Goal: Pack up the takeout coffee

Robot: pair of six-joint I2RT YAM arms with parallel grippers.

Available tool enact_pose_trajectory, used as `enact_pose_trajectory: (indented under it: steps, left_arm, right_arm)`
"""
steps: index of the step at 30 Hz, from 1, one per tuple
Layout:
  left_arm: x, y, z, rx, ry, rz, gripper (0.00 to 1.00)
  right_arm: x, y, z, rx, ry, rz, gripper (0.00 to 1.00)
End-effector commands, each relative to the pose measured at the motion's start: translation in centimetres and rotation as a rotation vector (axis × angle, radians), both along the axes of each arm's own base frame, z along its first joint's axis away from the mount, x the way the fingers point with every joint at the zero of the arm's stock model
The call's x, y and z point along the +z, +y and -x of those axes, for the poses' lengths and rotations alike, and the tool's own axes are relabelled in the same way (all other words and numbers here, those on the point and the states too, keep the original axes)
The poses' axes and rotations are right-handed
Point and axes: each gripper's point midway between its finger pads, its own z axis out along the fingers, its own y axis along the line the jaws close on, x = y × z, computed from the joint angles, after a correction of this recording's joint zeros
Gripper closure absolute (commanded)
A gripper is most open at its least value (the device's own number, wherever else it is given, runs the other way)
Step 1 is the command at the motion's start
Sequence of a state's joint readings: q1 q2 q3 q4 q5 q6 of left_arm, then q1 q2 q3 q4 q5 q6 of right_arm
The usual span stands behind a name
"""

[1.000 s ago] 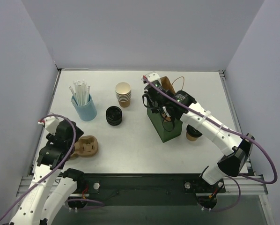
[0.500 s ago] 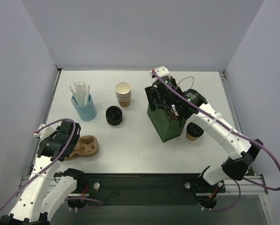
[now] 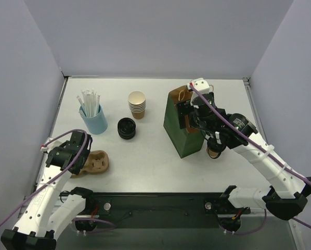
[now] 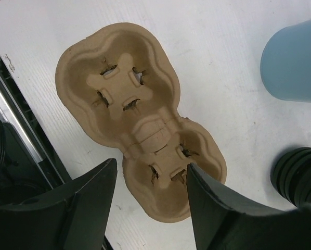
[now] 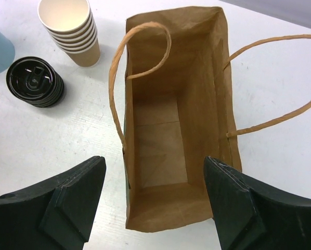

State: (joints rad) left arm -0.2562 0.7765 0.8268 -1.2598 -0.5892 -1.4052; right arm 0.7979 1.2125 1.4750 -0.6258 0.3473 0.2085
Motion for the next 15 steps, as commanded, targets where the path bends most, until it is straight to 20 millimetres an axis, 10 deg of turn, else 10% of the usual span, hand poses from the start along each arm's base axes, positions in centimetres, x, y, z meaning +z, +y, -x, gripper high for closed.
enact_pose_trajectory:
  steps: [1, 15]
  left_arm:
    - [-0.1, -1.7, -1.4, 0.32, -0.125, 0.241, 0.34]
    - [-4.0, -1.8, -4.2, 0.294, -0.054, 0.343, 0.33]
  right_arm:
    - [-0.1, -0.4, -0.3, -0.008, -0.023, 0.002, 0.23]
    - [-0.5, -0.9, 0.0, -0.013, -0.037, -0.022, 0.23]
